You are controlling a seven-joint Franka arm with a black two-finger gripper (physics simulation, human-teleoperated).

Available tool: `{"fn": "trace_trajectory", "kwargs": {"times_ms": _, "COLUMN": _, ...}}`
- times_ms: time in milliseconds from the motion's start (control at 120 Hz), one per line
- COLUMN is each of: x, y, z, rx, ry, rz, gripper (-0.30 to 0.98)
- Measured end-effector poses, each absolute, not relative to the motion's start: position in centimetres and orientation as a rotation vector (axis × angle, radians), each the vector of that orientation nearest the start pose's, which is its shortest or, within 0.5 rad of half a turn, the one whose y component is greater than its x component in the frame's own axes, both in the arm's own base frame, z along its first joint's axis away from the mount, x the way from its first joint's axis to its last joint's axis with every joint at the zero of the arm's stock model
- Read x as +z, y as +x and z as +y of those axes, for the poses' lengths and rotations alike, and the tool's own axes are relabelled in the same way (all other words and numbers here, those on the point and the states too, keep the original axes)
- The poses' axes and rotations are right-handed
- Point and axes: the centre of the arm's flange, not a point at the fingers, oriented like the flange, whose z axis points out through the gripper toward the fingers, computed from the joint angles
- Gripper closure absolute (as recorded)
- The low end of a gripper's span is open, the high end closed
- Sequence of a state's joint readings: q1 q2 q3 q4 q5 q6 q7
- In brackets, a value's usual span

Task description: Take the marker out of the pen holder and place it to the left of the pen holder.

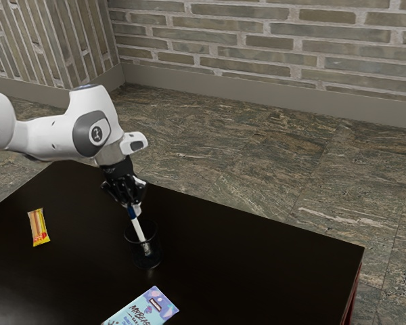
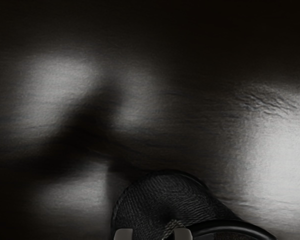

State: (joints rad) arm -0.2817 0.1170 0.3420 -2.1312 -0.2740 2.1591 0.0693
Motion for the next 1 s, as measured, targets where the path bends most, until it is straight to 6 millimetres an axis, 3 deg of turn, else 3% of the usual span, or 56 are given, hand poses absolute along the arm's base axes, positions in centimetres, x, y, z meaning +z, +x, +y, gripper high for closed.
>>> {"fn": "trace_trajectory", "kwargs": {"times_ms": 200, "x": 38.1, "y": 54.6, "z": 2.0, "rx": 0.028, "ry": -3.327, "rz": -0.239, "gripper": 0.75}}
{"fn": "trace_trajectory", "kwargs": {"times_ms": 392, "x": 45.3, "y": 54.7, "z": 1.7, "rx": -0.128, "ry": -3.313, "rz": -0.144, "gripper": 0.77}}
{"fn": "trace_trajectory", "kwargs": {"times_ms": 450, "x": 47.3, "y": 54.7, "z": 3.7, "rx": -0.16, "ry": -3.305, "rz": -0.173, "gripper": 0.77}}
{"fn": "trace_trajectory", "kwargs": {"times_ms": 517, "x": 48.3, "y": 54.1, "z": 9.1, "rx": -0.16, "ry": -3.288, "rz": -0.317, "gripper": 0.78}}
{"fn": "trace_trajectory", "kwargs": {"times_ms": 600, "x": 48.0, "y": 52.1, "z": 16.2, "rx": -0.127, "ry": -3.259, "rz": -0.524, "gripper": 0.78}}
{"fn": "trace_trajectory", "kwargs": {"times_ms": 667, "x": 47.0, "y": 51.1, "z": 18.2, "rx": -0.077, "ry": -3.25, "rz": -0.589, "gripper": 0.78}}
{"fn": "trace_trajectory", "kwargs": {"times_ms": 725, "x": 46.4, "y": 51.0, "z": 17.7, "rx": -0.038, "ry": -3.254, "rz": -0.575, "gripper": 0.77}}
{"fn": "trace_trajectory", "kwargs": {"times_ms": 917, "x": 45.1, "y": 51.8, "z": 13.6, "rx": 0.043, "ry": -3.276, "rz": -0.445, "gripper": 0.36}}
{"fn": "trace_trajectory", "kwargs": {"times_ms": 1000, "x": 39.3, "y": 50.5, "z": 13.1, "rx": 0.241, "ry": -3.252, "rz": -0.46, "gripper": 0.25}}
